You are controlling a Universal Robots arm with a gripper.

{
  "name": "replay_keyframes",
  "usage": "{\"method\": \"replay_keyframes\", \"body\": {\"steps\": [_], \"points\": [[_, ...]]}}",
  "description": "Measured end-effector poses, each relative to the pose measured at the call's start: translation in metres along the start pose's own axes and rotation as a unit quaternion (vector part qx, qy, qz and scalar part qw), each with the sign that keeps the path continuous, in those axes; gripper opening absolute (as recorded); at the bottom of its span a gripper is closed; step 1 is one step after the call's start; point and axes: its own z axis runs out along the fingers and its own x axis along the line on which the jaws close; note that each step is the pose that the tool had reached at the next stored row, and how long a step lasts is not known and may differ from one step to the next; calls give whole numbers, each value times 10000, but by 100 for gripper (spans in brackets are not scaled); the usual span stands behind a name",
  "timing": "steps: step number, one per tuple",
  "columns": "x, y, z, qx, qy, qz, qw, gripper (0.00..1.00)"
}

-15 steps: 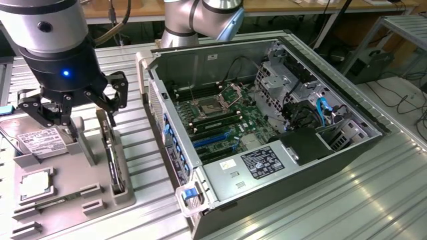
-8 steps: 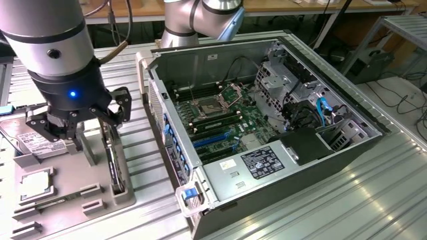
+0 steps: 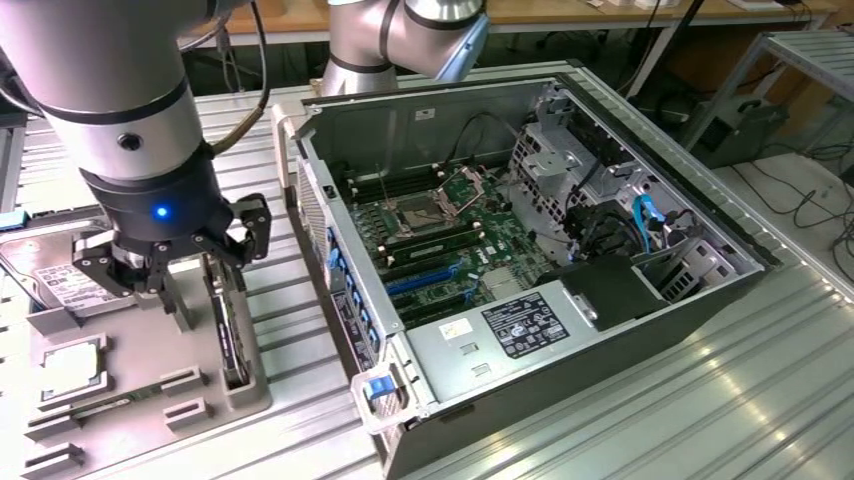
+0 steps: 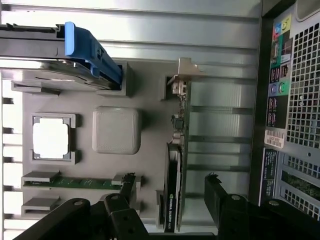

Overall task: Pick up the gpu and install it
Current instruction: 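Pick up the gpu and move the gpu toward the slot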

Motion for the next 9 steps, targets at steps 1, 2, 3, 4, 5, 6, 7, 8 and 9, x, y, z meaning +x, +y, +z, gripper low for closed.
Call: {"method": "replay_keyframes", "body": {"steps": [1, 2, 3, 4, 5, 6, 7, 8, 9], "points": [[-2, 0, 20, 0, 0, 0, 10000, 66], [-3, 0, 43, 0, 0, 0, 10000, 66], [-4, 0, 63, 0, 0, 0, 10000, 66], [-5, -1, 103, 0, 0, 0, 10000, 66], [-6, -1, 158, 0, 1, 0, 10000, 66], [-7, -1, 218, 0, 0, 0, 10000, 66], [-8, -2, 278, 0, 0, 0, 10000, 66], [-7, -2, 331, 0, 0, 2, 10000, 66], [-7, -2, 378, 1, 0, 11, 10000, 66]]}}
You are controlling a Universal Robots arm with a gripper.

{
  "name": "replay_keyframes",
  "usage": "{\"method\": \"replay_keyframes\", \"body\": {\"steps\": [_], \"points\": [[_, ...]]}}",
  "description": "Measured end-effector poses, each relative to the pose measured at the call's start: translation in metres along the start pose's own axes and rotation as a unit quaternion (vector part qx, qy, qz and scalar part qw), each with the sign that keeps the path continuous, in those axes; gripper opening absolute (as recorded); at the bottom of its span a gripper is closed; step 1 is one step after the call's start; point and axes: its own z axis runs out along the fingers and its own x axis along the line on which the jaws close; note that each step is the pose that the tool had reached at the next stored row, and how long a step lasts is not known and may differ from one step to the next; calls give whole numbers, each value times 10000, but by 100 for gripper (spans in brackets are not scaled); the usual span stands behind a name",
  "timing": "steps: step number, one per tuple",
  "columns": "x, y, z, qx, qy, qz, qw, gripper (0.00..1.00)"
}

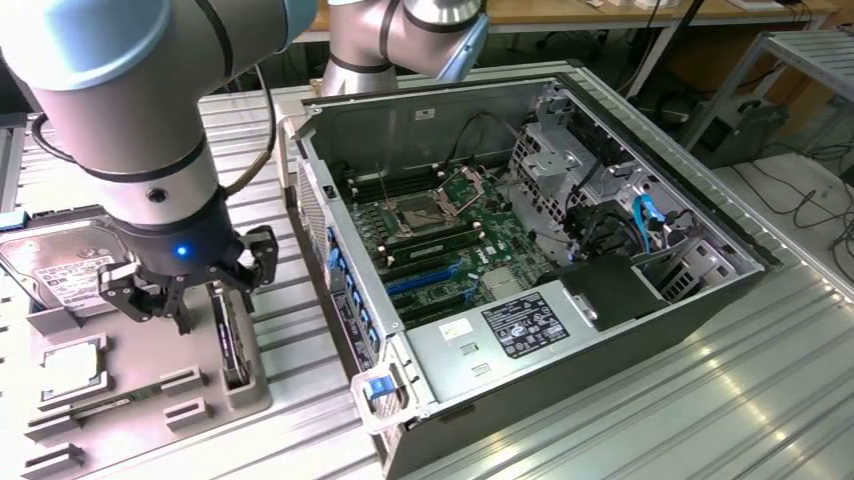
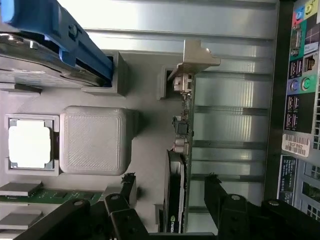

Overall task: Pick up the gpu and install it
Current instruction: 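Pick up the gpu and move the gpu toward the slot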

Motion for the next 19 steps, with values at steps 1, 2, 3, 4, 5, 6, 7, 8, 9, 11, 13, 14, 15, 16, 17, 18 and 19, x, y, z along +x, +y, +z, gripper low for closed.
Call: {"method": "replay_keyframes", "body": {"steps": [1, 2, 3, 4, 5, 6, 7, 8, 9, 11, 13, 14, 15, 16, 17, 18, 19], "points": [[0, 0, 49, 0, 0, 20, 10000, 66], [-1, 0, 93, 0, 0, 38, 10000, 66], [-6, -1, 118, 1, -1, 67, 10000, 66], [-10, -1, 140, 1, -1, 102, 9999, 66], [-12, -1, 162, 2, 0, 133, 9999, 66], [-12, -1, 185, 2, -1, 139, 9999, 66], [-13, -1, 214, 2, -1, 141, 9999, 66], [-13, -2, 237, 2, 0, 143, 9999, 66], [-13, -2, 255, 2, 0, 144, 9999, 66], [-13, -2, 299, 3, 0, 146, 9999, 66], [-13, -2, 334, 3, -1, 147, 9999, 66], [-13, -3, 333, 5, 0, 147, 9999, 66], [-13, -3, 333, 5, 0, 147, 9999, 66], [-13, -2, 334, 5, 0, 147, 9999, 66], [-13, -2, 334, 6, 0, 147, 9999, 66], [-12, -4, 336, 9, 0, 148, 9999, 58], [-14, -11, 338, 9, -1, 146, 9999, 58]]}}
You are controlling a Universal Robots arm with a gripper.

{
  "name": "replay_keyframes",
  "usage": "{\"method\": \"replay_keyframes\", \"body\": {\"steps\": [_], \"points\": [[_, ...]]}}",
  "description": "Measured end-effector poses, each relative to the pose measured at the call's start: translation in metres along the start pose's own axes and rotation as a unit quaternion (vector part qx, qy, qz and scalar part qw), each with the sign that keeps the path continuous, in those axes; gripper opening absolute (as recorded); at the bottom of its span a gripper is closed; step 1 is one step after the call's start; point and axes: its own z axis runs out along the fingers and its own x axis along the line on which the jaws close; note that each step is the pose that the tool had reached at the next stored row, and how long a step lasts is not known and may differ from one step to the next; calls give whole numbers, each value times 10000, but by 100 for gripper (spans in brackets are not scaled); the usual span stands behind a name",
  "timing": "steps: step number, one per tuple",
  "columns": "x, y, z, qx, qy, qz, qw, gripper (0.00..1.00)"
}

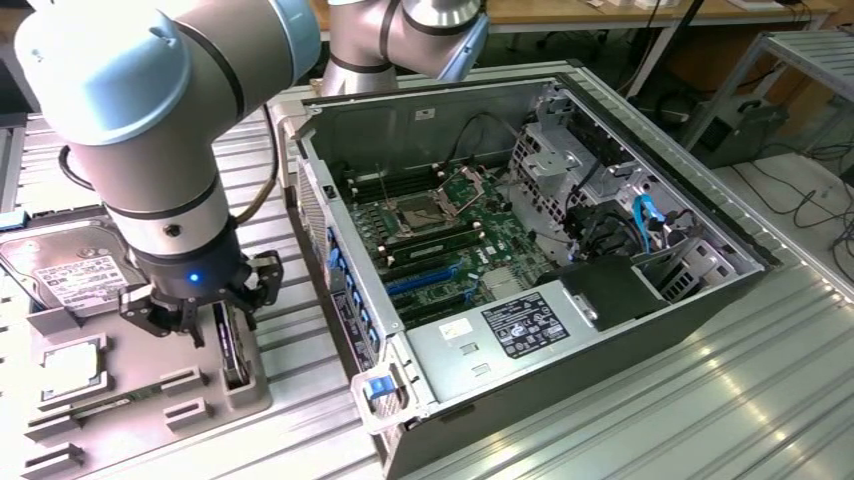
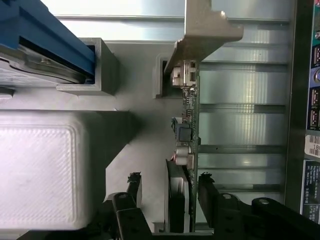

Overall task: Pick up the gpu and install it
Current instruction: 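Pick up the gpu and move the gpu toward the slot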

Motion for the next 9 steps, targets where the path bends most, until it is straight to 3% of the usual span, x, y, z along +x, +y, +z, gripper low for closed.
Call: {"method": "replay_keyframes", "body": {"steps": [2, 3, 5, 7, 9], "points": [[-3, -3, 3, 1, 0, 1, 10000, 56], [-9, -4, 3, 1, 0, 1, 10000, 49], [-12, -4, 3, 2, 0, 1, 10000, 49], [-12, -4, 2, 2, 1, 1, 10000, 34], [-16, -4, 3, 1, 0, 1, 10000, 28]]}}
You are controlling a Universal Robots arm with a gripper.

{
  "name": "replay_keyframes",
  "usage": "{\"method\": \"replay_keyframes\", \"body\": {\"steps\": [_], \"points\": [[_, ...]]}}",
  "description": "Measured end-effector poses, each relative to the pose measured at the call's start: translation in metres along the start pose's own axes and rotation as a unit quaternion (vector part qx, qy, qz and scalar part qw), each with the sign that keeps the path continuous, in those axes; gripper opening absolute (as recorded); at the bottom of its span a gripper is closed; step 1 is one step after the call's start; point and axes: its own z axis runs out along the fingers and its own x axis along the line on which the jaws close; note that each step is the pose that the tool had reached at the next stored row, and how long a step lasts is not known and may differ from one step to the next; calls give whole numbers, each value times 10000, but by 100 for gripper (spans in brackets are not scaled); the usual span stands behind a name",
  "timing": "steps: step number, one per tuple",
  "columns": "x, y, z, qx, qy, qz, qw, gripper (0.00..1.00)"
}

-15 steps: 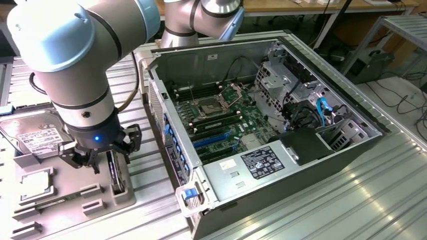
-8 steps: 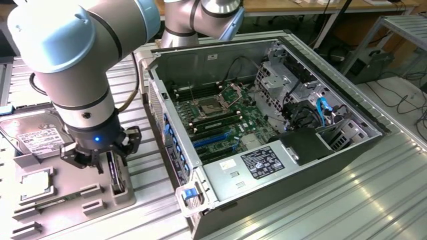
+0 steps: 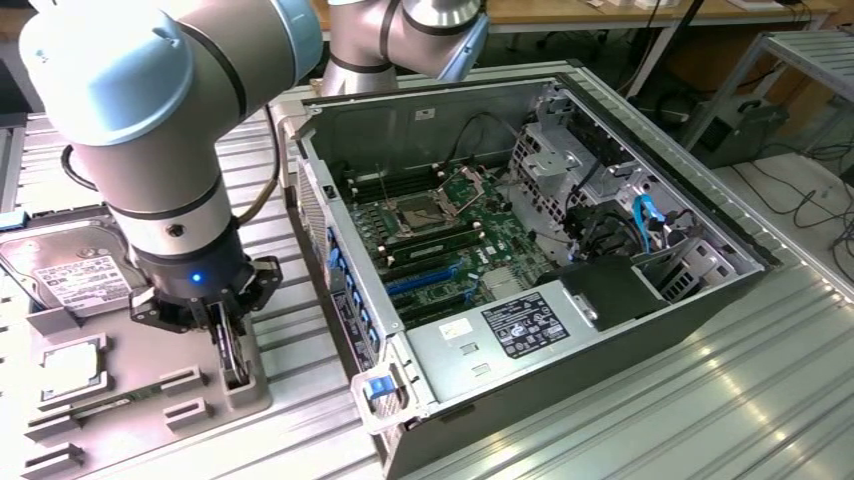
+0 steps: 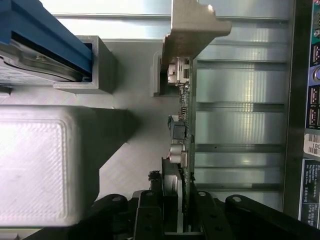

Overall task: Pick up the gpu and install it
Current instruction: 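Pick up the gpu and move the gpu toward the slot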

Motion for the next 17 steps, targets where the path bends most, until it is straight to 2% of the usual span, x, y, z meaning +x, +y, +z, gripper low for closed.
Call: {"method": "replay_keyframes", "body": {"steps": [10, 14, 17], "points": [[-4, 0, 0, 0, 0, 0, 10000, 28], [-6, 0, -104, -4, 0, 0, 10000, 28], [-8, 0, -239, -3, 1, 0, 10000, 28]]}}
